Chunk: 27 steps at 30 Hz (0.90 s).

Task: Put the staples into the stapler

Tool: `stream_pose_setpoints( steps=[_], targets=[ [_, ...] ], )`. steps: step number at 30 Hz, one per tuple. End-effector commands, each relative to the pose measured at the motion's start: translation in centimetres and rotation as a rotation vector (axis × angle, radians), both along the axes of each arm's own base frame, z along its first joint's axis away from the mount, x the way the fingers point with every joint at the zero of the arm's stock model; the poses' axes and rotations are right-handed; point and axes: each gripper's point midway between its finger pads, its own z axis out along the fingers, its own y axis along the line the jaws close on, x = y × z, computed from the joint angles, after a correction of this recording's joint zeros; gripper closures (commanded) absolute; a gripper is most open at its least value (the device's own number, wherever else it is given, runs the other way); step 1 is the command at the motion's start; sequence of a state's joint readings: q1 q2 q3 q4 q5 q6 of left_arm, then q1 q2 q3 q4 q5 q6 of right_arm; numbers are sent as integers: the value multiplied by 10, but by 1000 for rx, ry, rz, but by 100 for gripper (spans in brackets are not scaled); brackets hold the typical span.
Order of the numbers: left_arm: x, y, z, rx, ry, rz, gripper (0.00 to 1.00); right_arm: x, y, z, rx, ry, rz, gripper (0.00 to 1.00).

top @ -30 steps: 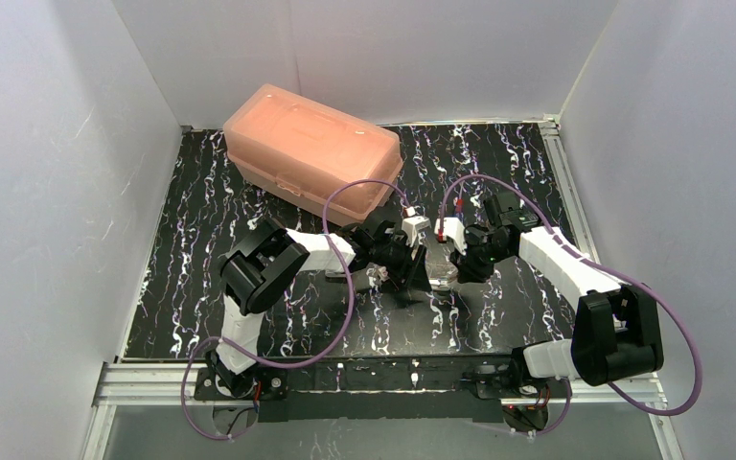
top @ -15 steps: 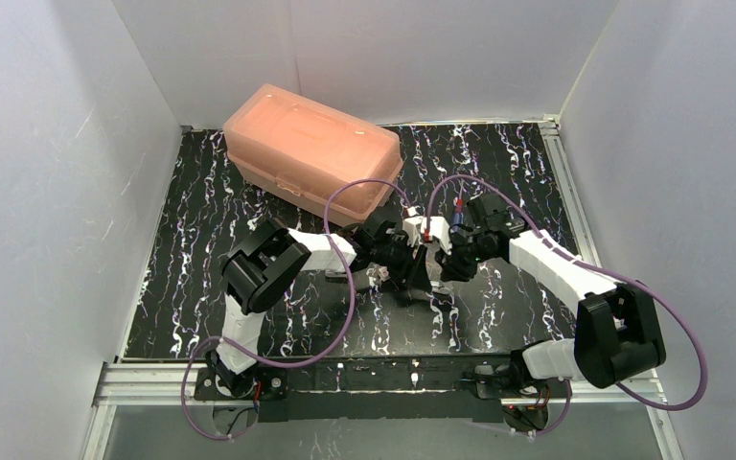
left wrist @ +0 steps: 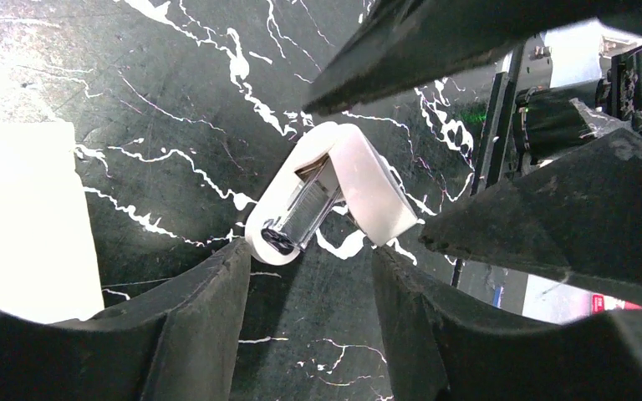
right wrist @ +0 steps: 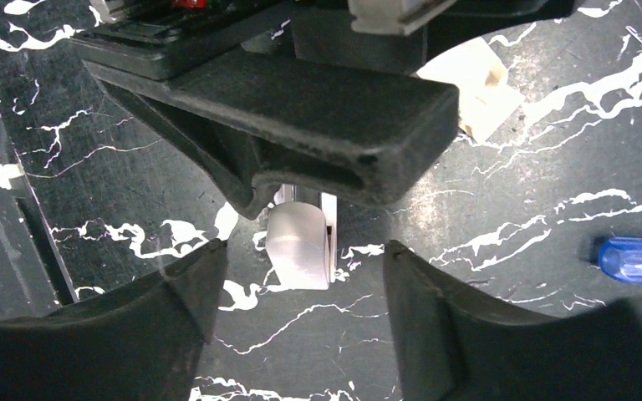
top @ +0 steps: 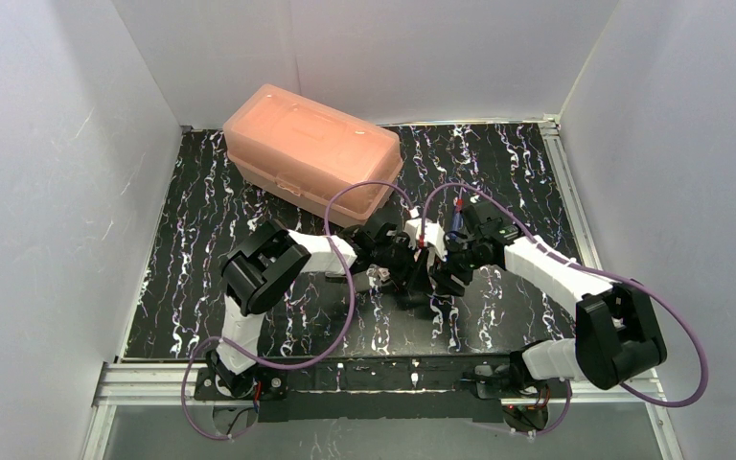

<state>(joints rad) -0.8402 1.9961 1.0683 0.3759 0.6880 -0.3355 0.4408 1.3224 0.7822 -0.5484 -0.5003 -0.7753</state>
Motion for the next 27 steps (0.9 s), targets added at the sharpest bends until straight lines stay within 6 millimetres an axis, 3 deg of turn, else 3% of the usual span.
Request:
stream_pose_setpoints(
  steps=[1, 12, 27],
  targets=[
    [-3, 9, 10, 7, -65, -7, 44, 1, -4, 7, -7, -55, -1, 19],
    [-14, 24, 25, -26, -171, -73, 28, -3, -17, -14, -73, -41, 13, 19],
    [-23, 34, 41, -60, -230, -98, 26, -2, -24, -46, -137, -2, 42, 31]
  ],
)
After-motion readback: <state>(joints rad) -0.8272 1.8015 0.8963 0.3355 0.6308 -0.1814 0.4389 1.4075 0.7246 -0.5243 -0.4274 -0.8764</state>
